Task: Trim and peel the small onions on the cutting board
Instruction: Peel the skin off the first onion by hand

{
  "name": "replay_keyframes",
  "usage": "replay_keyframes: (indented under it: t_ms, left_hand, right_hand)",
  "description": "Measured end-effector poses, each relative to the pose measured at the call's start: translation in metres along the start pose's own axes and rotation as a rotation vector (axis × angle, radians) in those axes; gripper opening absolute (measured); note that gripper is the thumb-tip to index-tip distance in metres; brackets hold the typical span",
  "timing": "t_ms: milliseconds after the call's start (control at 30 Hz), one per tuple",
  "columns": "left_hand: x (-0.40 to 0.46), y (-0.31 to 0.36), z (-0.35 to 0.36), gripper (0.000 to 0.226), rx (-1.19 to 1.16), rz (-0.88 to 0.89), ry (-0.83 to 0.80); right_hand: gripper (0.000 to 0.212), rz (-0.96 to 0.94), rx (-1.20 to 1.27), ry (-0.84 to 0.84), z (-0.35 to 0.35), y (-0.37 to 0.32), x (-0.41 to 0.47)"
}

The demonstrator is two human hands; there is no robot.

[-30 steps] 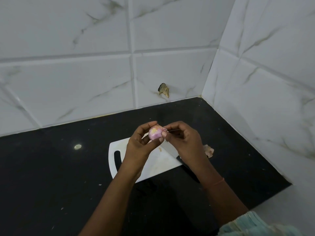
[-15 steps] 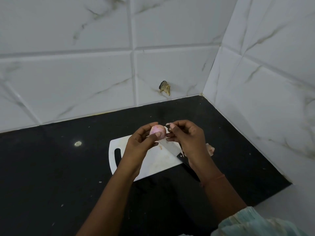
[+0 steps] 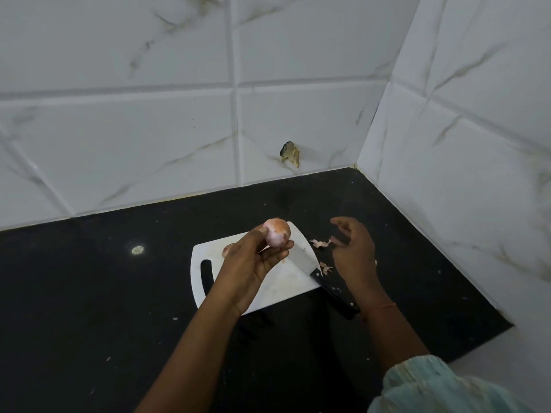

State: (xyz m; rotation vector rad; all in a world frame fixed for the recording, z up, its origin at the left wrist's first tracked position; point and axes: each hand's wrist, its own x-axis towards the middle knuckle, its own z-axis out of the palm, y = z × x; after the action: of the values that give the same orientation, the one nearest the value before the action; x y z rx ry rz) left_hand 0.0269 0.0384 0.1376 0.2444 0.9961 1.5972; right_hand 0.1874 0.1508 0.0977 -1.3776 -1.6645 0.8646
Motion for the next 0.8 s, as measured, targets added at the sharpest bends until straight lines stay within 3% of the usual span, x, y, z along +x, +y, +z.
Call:
replay_keyframes:
  t_ms: [233,400,533,800]
  left_hand:
    - [0.000,-0.003,0.000,0.030,-0.057,-0.030,-0.017]
    - [0.000,-0.005,0.002,0.022,-0.031,-0.014,-0.034]
    - [0.002,-0.007,-0.001,0.030,0.004,0.014,-0.029]
    - [0.002,-0.010,-0.005,0.031,0.118,0.096,0.038]
  right_hand:
    - [0.051,-0.182,-0.156,0.116,-0.003,0.019,0.002]
    - [0.037,-0.096,-0.298,-0.059,-0.005,0.024,0.006]
    - [0.018,-0.223,-0.253,0.015,-0.005,0.012,-0.005]
    - [0.022,-0.438,-0.010,-0.176,0.007,-0.035,-0.029]
